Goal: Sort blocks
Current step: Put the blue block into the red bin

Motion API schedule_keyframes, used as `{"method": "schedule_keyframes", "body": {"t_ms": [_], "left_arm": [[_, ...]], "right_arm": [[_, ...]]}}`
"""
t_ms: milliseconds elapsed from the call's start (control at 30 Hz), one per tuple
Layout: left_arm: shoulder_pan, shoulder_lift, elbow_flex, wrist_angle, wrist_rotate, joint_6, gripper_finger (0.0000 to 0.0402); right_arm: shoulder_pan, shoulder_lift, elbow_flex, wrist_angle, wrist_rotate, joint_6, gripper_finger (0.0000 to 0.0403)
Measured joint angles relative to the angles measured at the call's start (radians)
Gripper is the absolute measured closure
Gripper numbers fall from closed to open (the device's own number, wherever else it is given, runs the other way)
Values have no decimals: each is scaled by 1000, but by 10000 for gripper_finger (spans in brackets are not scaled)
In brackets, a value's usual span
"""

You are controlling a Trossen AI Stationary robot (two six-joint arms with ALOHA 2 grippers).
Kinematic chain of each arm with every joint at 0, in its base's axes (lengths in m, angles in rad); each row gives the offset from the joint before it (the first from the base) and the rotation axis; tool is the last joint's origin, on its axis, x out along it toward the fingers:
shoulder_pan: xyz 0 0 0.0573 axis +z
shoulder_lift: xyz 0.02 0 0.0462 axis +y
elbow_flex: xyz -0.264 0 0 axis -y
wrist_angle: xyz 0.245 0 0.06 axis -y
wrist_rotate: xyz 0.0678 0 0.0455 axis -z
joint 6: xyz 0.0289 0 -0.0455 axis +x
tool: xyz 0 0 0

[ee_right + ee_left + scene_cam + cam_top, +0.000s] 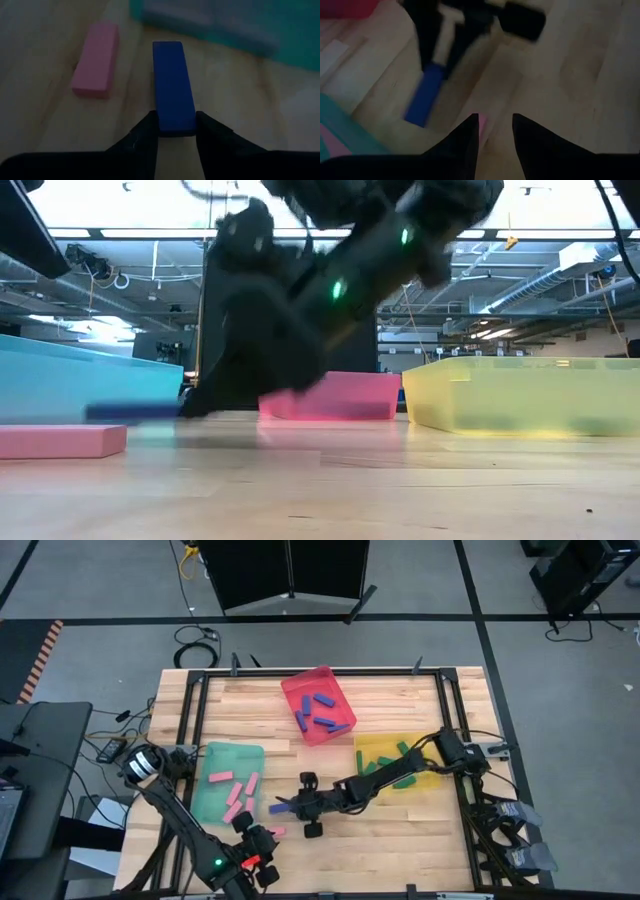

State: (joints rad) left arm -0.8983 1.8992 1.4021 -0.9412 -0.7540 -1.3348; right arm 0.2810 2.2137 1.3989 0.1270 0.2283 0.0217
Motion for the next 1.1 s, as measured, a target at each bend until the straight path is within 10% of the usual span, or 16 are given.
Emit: {"method": "schedule_keyframes", "body": {"t_ms": [500,833,1100], "left_arm": [[169,19,0,-6,120,324,274],[273,91,0,-25,261,498,249],[274,97,0,-1,335,559,215]], "right_arm": [[-145,-409,2,-532,439,12,288],[-401,-446,2,-570,290,75,284],[-444,-465,2,-523,231,77,121]]}}
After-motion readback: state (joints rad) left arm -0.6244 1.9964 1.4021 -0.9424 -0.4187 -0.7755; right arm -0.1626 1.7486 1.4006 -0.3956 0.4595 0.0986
